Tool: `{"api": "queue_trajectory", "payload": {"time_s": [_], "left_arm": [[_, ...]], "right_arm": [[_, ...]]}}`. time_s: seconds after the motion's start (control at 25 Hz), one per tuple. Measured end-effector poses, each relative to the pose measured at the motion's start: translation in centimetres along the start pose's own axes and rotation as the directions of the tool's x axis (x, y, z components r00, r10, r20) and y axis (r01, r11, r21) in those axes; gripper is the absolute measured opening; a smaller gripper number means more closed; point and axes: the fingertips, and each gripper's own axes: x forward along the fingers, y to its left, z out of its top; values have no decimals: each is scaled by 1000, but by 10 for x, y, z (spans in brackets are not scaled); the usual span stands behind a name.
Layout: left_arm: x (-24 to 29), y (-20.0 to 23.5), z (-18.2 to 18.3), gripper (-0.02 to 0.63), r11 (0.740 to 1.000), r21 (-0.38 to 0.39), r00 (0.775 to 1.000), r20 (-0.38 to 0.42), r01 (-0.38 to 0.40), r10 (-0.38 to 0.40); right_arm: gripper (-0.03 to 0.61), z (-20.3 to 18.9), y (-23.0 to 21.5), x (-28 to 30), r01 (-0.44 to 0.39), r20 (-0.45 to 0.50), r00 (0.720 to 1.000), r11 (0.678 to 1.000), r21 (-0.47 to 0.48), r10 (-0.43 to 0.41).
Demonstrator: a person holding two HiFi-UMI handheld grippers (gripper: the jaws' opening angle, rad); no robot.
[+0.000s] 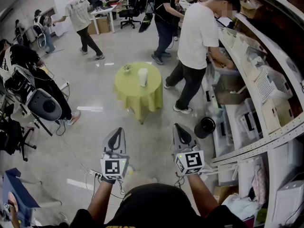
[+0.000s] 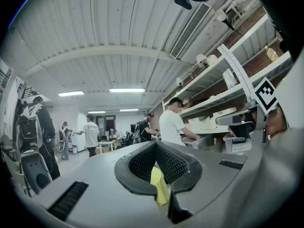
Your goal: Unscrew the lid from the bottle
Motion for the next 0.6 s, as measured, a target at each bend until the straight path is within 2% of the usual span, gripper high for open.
{"api": "queue_trajectory", "payload": {"time_s": [0.6], "left_arm": [[-5, -4, -18, 18, 999, -3, 997, -50, 51, -51]], "right_arm": [[2, -13, 11, -1, -5, -42, 999, 1000, 5, 5]]}}
